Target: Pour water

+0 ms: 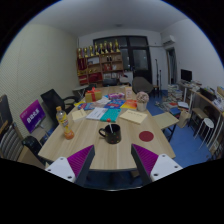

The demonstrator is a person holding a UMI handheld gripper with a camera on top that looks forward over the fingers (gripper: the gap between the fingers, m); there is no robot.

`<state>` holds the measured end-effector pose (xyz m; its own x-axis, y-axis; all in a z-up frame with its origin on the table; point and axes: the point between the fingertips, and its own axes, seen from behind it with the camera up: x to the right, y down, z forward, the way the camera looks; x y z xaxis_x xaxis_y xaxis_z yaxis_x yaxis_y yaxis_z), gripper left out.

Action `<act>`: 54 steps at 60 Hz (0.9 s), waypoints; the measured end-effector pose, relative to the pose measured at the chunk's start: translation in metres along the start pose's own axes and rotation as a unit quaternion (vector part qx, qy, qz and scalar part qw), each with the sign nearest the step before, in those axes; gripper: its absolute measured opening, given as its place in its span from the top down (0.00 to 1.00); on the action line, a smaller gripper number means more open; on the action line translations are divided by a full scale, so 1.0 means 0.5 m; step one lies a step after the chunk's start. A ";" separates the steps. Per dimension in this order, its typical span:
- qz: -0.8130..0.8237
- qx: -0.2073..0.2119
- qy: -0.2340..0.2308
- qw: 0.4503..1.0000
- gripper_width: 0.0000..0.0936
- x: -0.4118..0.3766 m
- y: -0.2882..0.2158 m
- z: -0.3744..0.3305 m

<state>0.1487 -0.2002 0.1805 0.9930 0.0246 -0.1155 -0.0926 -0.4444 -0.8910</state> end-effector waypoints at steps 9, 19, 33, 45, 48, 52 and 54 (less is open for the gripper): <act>-0.014 -0.002 -0.008 1.000 0.14 -0.041 0.009 0.019; -0.031 -0.004 -0.006 0.999 0.14 -0.118 0.036 0.068; -0.009 0.034 -0.031 0.999 0.14 -0.355 0.058 0.252; -0.018 0.077 -0.033 0.996 0.14 -0.553 0.026 0.485; -0.020 0.086 -0.024 0.996 0.15 -0.584 0.013 0.536; -0.027 0.096 -0.007 0.995 0.16 -0.604 -0.004 0.601; -0.029 0.100 0.001 0.995 0.16 -0.609 -0.010 0.627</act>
<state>-0.1764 0.0753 0.0826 0.9972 0.0437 -0.0615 -0.0483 -0.2550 -0.9657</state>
